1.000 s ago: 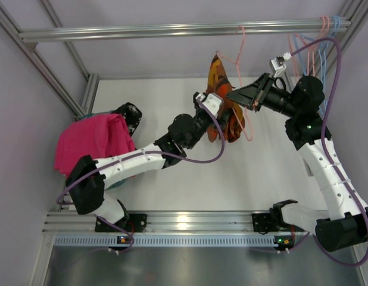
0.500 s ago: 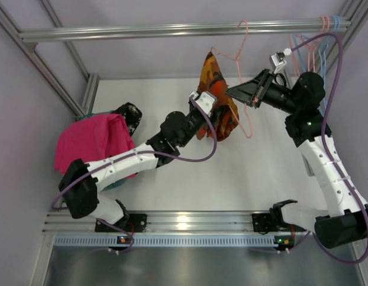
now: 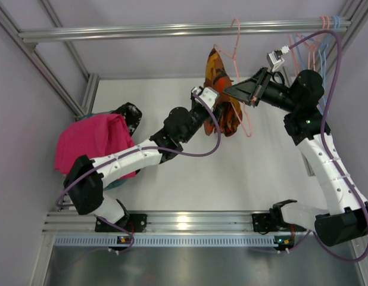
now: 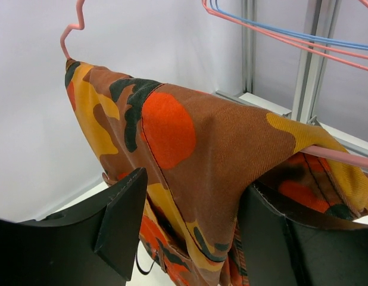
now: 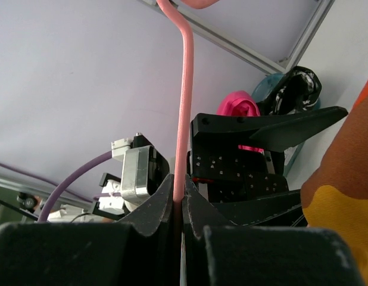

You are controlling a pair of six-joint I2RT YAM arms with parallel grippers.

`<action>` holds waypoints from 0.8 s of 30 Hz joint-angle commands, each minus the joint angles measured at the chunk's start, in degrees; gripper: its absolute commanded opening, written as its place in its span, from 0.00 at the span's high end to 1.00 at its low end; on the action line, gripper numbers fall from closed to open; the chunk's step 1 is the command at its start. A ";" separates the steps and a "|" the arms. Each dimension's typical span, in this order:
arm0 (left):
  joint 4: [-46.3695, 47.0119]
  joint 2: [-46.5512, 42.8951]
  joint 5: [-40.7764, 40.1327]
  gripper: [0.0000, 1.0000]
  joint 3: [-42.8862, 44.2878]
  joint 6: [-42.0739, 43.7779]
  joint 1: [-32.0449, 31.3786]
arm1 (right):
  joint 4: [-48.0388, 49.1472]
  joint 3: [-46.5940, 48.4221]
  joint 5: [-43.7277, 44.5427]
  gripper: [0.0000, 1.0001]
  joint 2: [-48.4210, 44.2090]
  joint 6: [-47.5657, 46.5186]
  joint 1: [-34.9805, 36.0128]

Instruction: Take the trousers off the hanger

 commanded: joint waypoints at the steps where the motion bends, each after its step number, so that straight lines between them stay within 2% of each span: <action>1: -0.39 2.07 -2.68 0.35 3.23 0.46 1.95 | 14.88 6.05 -1.84 1.00 -2.63 -1.03 1.30; 7: -0.39 5.67 -2.76 0.26 6.39 1.78 1.95 | 15.58 6.05 -2.01 1.00 -2.45 -0.24 1.92; 14: -0.48 6.29 -2.32 0.27 6.93 1.08 2.04 | 15.93 6.23 -2.28 1.00 -2.80 0.20 1.92; 17: -0.92 5.42 0.48 0.28 6.58 -1.46 2.13 | 16.11 6.23 -2.28 1.00 -2.89 0.28 1.83; 21: -1.27 4.36 6.02 0.22 5.44 -3.49 2.04 | 16.81 6.67 -2.36 1.00 -2.89 0.72 1.83; 24: -3.55 5.41 3.75 0.26 6.66 -3.84 2.04 | 16.73 7.10 -2.54 1.00 -2.89 0.64 1.83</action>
